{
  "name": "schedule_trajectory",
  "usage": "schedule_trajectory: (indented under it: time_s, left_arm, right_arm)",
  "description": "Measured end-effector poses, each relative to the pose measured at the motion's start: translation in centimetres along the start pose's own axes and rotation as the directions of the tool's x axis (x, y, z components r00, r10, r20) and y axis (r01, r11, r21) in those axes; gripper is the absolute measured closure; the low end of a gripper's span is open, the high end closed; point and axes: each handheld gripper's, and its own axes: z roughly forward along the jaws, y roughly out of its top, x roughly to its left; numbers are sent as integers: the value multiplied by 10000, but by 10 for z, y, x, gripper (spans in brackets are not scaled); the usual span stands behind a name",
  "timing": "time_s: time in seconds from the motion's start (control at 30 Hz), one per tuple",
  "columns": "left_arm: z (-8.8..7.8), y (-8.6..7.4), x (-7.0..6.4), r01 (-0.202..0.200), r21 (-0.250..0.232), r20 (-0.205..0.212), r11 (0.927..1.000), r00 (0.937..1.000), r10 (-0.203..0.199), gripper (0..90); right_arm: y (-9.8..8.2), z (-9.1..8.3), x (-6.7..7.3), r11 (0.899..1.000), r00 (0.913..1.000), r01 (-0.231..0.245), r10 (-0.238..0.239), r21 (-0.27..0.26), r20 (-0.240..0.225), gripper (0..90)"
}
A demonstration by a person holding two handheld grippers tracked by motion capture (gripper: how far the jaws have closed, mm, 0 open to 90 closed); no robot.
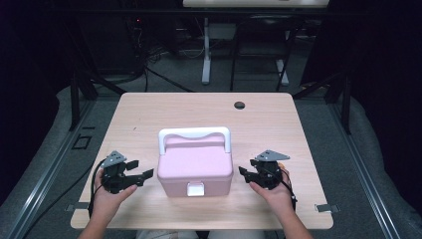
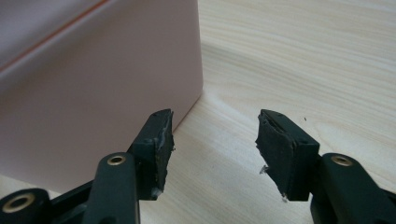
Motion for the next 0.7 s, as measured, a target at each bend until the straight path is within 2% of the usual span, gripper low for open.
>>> schedule_trajectory:
  time_s: [0.07,0.17,0.2,0.27,0.37,0.4,0.53,0.7]
  left_arm:
    - [2,0,0,-64,169,-74,9998,10000,65,247]
    - [4,-2,-1,-242,371,-213,9990,9995,250,250]
    - [4,-2,0,-473,500,-302,9976,9984,488,253]
    - [4,-4,1,-567,427,-454,9975,9972,586,271]
    - [4,-4,2,-589,417,-521,9974,9968,611,310]
    - [2,-4,2,-577,353,-614,9977,9963,598,324]
    - [2,-6,3,-346,143,-639,9993,9973,354,342]
    - [-1,-5,-3,-497,128,-506,9987,9975,503,397]
  right_arm:
    - [0,-1,0,9999,10000,-40,40,-108,0,452]
    - [1,1,1,9999,9999,-105,105,45,-17,475]
    - [2,3,1,10000,10000,-43,44,47,-26,476]
    - [4,6,2,10000,10000,-49,49,69,-7,478]
    - [4,9,3,9999,10000,8,-8,167,-14,483]
    - [2,11,4,9990,10000,33,-31,441,-40,492]
    - [2,10,5,9989,9998,184,-184,420,8,494]
    - [2,6,2,9993,10000,-62,61,361,21,500]
